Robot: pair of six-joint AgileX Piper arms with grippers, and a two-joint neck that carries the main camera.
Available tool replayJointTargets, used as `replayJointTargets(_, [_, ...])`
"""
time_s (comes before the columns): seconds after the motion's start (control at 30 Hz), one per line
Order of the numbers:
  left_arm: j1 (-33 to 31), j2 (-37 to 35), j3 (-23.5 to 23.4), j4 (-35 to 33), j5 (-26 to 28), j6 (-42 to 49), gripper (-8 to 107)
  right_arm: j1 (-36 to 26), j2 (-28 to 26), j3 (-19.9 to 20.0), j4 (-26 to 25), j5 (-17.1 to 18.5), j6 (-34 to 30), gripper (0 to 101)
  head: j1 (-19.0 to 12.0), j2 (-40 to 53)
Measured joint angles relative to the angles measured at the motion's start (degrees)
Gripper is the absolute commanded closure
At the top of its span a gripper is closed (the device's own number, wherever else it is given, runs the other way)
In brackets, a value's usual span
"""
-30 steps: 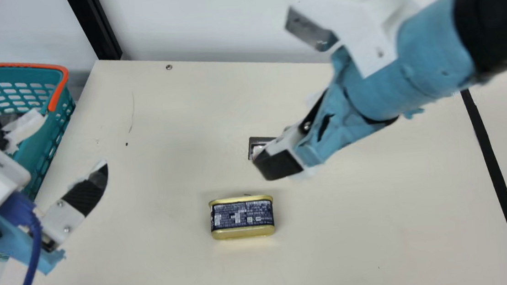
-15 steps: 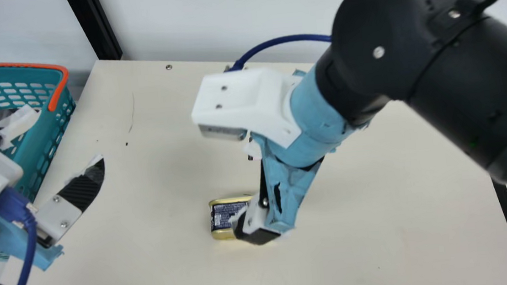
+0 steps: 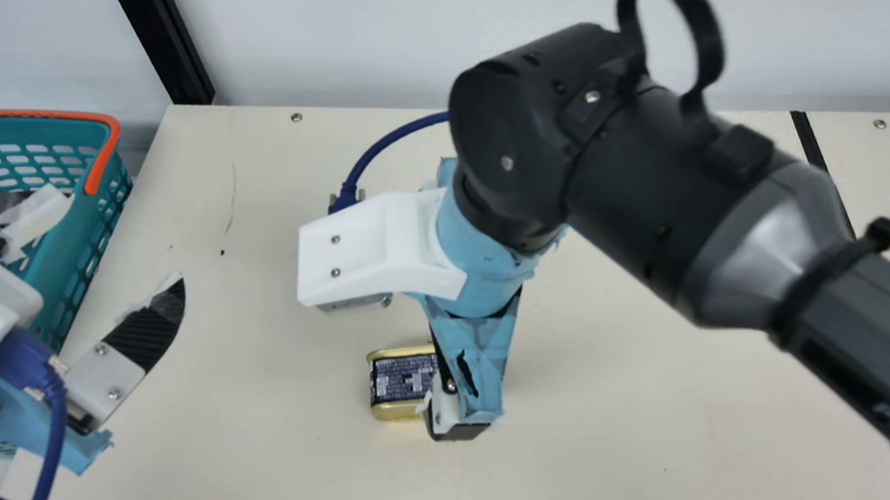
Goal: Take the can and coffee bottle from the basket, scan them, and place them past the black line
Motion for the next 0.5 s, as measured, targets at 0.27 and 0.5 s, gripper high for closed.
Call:
replayJointTargets(0.27, [0.0,0.0,0.0,0.0,0.0,0.0,9,2.2,3.5,2.8,-3.4,-3.5,2.3,0,-0.3,0.0])
replayJointTargets(0.5, [0.0,0.0,0.0,0.0,0.0,0.0,9,3.2,5.7,4.8,-5.5,-7.4,4.9,0,-0.3,0.0])
